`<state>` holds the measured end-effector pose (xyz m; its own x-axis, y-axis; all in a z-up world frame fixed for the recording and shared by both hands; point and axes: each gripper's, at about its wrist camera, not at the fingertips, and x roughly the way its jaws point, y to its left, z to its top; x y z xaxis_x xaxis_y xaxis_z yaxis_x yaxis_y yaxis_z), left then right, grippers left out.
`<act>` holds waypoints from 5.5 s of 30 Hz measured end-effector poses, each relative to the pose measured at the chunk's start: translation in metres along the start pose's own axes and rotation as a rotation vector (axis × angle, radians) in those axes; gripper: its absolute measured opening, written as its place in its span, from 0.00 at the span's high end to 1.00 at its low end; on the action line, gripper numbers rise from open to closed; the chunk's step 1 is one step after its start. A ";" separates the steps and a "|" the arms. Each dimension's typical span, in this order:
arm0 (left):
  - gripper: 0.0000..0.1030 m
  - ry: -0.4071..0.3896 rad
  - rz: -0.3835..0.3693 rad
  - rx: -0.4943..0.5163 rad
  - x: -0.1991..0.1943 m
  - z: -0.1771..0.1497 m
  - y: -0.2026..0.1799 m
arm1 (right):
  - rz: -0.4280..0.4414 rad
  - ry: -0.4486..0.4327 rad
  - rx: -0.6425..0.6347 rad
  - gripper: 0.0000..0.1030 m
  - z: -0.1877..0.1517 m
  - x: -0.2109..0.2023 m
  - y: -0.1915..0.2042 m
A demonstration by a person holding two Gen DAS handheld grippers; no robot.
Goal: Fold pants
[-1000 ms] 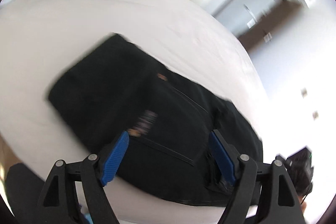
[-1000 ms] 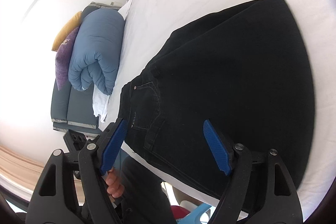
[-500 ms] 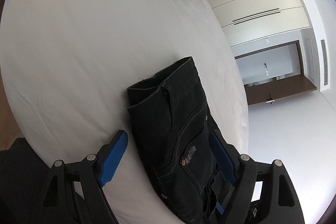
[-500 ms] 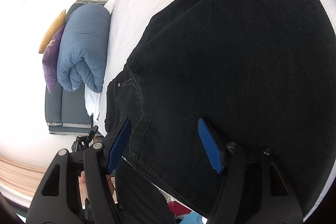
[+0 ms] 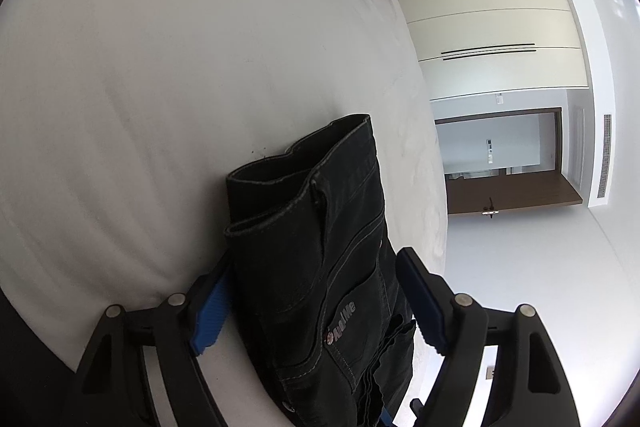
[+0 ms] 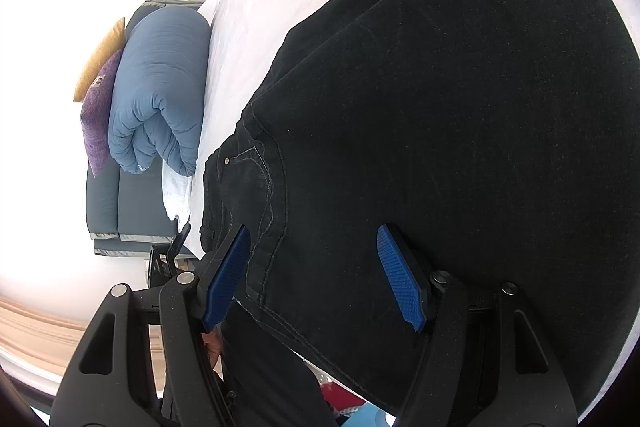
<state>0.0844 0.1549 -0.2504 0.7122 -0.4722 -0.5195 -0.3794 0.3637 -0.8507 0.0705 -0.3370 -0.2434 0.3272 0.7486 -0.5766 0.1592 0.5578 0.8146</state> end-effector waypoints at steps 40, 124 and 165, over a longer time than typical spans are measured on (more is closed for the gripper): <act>0.85 -0.041 0.056 0.357 0.004 -0.030 -0.106 | -0.079 0.083 -0.081 0.37 0.033 0.077 0.047; 0.30 0.262 0.116 1.438 0.090 -0.243 -0.191 | 0.006 -0.232 -0.001 0.58 0.039 -0.151 -0.090; 0.34 0.365 0.162 1.218 0.136 -0.150 -0.182 | 0.054 -0.182 -0.177 0.48 -0.040 -0.159 -0.075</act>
<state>0.1617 -0.0954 -0.1781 0.4331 -0.4755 -0.7657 0.4744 0.8426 -0.2549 -0.0311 -0.4837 -0.2152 0.4956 0.7112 -0.4986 -0.0236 0.5848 0.8108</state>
